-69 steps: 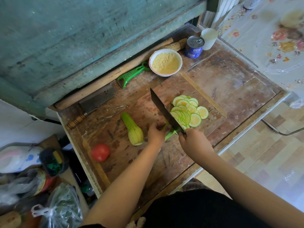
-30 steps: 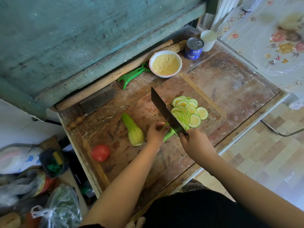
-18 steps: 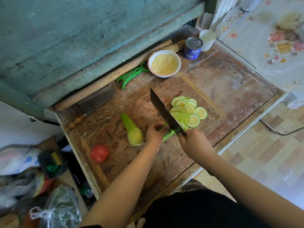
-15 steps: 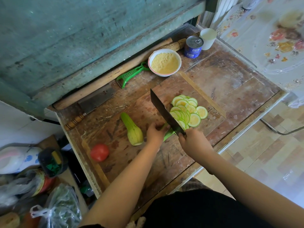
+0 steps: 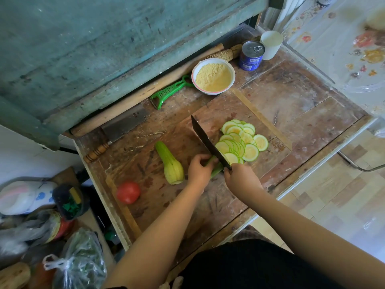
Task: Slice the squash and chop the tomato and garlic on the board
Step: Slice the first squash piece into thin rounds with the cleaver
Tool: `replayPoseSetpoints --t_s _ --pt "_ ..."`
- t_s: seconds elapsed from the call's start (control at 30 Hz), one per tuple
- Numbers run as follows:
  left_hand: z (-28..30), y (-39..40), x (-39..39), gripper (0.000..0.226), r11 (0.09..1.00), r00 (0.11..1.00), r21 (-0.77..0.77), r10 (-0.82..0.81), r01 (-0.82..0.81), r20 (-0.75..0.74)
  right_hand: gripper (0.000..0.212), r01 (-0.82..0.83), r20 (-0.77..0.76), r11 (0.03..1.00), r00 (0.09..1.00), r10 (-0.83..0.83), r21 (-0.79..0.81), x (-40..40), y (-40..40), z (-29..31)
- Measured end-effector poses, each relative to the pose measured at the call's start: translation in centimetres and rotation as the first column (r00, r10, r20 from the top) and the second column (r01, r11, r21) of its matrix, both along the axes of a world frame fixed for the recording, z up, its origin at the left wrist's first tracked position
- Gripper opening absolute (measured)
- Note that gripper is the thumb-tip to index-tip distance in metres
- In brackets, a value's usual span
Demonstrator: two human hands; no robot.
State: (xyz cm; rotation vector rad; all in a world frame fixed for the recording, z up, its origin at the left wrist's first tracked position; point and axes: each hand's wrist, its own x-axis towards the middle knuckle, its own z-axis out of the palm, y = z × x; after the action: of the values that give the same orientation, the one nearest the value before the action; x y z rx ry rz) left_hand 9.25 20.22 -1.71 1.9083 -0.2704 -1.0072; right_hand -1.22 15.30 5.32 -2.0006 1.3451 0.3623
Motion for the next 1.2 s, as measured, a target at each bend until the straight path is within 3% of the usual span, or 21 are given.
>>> replayPoseSetpoints --t_s 0.2,0.5,1.2 --pt "0.5 0.1 0.3 0.019 0.996 0.996 0.021 -0.089 0.089 -0.014 0.036 0.027 0.073 1.0 0.997 -0.026 -0.015 -1.0 -0.2 0.9" --pt "0.7 0.2 0.1 0.015 0.998 0.999 -0.057 -0.032 0.03 -0.033 0.041 0.004 0.121 0.998 0.993 0.003 -0.058 -1.9 0.5 3.1" --pt "0.3 0.1 0.1 0.017 0.998 0.997 -0.065 0.002 -0.007 -0.073 0.039 0.006 0.113 0.998 0.994 0.001 -0.063 -2.2 0.9 3.0"
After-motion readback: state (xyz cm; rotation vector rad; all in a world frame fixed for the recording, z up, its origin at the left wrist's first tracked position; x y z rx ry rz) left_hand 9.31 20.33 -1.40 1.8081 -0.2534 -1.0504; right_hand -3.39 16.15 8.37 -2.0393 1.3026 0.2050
